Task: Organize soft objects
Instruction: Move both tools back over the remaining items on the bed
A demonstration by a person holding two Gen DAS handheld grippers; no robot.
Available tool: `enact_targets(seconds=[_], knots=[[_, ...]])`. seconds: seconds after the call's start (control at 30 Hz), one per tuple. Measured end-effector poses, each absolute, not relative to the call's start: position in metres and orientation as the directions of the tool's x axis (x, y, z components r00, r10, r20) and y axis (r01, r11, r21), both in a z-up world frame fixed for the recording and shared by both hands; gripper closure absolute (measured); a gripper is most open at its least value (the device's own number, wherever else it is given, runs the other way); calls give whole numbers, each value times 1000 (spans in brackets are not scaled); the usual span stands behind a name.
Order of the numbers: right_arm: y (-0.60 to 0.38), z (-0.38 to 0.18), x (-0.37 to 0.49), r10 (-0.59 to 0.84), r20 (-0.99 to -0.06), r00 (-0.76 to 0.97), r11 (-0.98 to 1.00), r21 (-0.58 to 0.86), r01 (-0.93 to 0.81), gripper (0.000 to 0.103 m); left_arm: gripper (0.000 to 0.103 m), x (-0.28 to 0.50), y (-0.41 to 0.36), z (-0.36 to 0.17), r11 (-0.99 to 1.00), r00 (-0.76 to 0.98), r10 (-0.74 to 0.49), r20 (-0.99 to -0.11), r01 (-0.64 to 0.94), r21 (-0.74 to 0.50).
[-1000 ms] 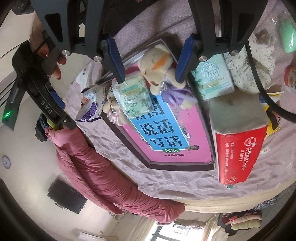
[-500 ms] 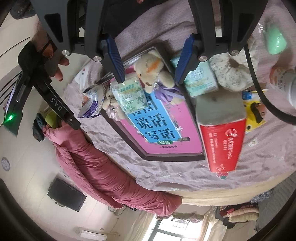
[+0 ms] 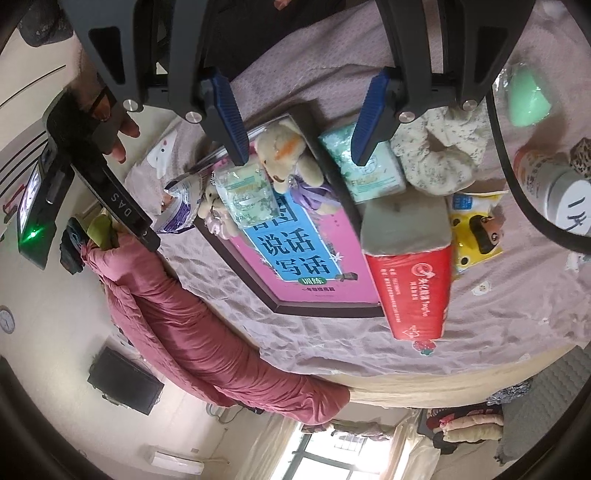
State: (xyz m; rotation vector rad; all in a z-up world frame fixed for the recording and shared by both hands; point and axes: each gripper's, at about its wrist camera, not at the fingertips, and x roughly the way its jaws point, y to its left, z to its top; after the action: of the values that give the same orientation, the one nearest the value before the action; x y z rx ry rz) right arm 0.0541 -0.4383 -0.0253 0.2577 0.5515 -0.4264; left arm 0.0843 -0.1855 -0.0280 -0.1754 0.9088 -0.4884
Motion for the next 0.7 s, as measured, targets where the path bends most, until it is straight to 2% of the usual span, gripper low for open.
enact_targets(seconds=[0.7], knots=[[-394,-11,44,-297,-546,784,927,33,375,30,46,56,-137,-8,889,558,-456,-693,313,-333]])
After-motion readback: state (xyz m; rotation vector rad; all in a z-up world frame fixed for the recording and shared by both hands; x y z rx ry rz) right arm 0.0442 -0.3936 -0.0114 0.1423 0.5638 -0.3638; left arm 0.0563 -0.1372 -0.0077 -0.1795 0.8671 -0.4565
